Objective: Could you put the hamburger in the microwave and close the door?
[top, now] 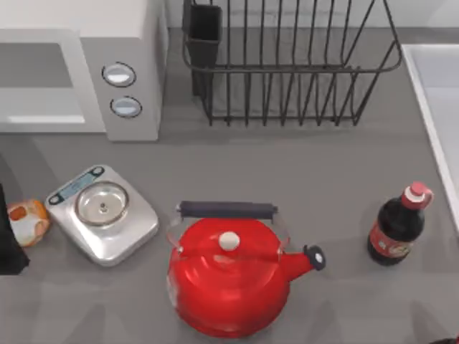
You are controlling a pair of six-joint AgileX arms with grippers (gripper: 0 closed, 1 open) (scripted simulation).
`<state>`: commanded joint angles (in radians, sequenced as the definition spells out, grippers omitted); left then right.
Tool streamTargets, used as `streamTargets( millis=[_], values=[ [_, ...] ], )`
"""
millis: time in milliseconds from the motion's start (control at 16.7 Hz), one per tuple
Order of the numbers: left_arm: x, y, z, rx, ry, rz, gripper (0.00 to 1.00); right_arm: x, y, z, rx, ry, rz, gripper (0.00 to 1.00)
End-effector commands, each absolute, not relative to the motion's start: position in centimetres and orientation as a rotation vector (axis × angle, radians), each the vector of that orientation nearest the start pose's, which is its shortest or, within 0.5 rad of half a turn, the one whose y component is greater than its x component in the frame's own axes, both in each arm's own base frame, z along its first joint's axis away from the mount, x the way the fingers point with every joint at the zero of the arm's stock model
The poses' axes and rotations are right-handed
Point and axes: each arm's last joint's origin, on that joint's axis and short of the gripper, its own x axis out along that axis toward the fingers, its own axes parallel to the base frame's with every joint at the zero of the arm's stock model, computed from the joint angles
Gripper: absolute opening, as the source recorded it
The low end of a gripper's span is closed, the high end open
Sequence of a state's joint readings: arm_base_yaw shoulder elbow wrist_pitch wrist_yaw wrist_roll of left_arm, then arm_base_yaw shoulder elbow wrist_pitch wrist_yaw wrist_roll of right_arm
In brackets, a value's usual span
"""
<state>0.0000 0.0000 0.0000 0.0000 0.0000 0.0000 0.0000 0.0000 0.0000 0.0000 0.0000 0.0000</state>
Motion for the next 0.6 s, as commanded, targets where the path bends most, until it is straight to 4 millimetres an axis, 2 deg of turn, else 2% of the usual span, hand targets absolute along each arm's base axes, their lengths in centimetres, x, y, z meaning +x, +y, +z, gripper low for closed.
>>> streamTargets(
  millis=[300, 600],
  values=[
    [10.7, -0.2, 16.3, 0.047, 0.073, -0.013, 1.0, 10.6, -0.1, 16.0, 0.0, 0.0, 0.0, 1.0],
    [12.1, -0.3, 19.2, 0.244, 0.341, -0.083, 1.0, 10.6, -0.1, 16.0, 0.0, 0.0, 0.0, 1.0]
  ],
)
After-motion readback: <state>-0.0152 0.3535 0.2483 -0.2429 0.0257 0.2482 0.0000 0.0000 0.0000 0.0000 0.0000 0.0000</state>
